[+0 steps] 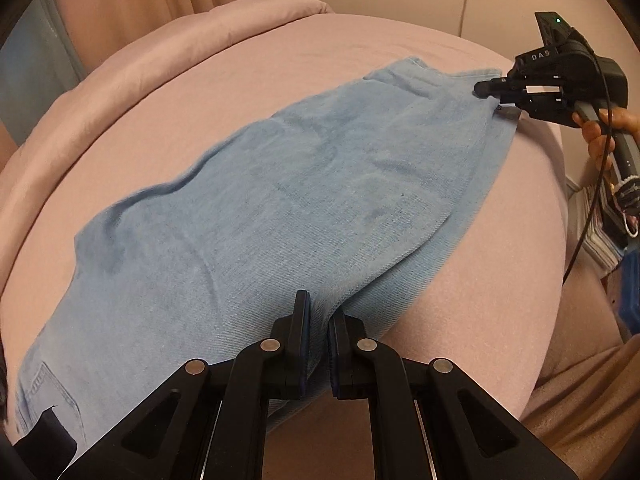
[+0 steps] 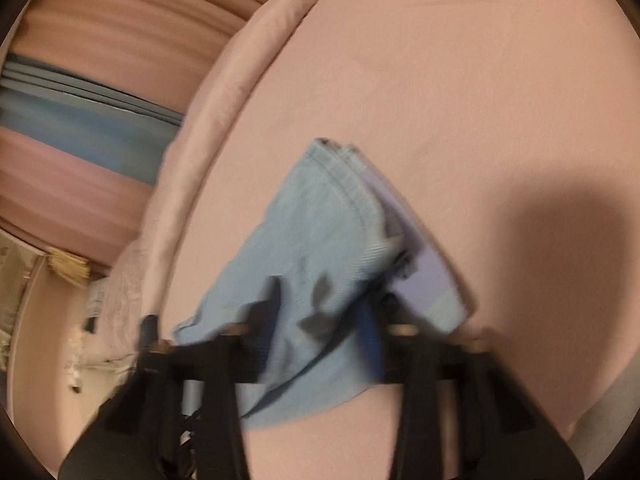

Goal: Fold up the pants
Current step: 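Lay the hems flat and open both tools, smoothing the folded jeans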

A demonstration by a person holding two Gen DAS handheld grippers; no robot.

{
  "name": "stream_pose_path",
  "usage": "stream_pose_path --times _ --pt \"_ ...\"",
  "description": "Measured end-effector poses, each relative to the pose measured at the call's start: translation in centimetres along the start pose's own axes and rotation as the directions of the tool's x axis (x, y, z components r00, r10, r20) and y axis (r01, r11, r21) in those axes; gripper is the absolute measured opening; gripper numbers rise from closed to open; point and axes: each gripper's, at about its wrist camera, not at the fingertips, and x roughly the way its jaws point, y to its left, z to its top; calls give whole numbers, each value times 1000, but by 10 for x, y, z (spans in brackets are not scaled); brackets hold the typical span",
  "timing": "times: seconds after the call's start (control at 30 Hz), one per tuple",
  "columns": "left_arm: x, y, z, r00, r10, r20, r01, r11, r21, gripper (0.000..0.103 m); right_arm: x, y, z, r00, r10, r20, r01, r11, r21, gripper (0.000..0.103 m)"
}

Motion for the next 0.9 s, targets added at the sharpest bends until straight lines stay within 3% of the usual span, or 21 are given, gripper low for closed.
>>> stream_pose_path --times 0.23,0.4,0.53,0.63,0.7,0.77,0.83,0.9 --pt "-4 -2 -2 1000 -1 3 1 1000 14 7 -45 -12 -10 998 -5 69 11 995 -95 7" --pt "3 -4 -2 1000 -4 -20 5 1000 17 7 -20 -33 -15 996 -94 -3 94 995 -45 6" --pt "-4 -1 -2 999 -31 -29 31 999 20 7 -22 -33 -8 993 -114 -6 114 992 -63 5" --pt "-24 -1 -6 998 -61 -15 62 997 46 7 -36 -32 7 993 -122 7 122 992 -30 15" --pt "-38 4 -9 993 -115 1 115 993 21 7 -56 -28 16 971 -220 96 226 972 -59 36" --pt "-52 14 -8 978 -205 49 207 978 -40 7 -72 -14 21 940 -286 186 311 942 -127 38" --pt "-60 24 0 967 -229 108 239 967 -90 7 -74 6 22 951 -240 197 282 933 -225 38" --pt "-53 30 11 973 -187 132 205 969 -137 7 -55 31 17 975 -176 137 213 919 -332 38"
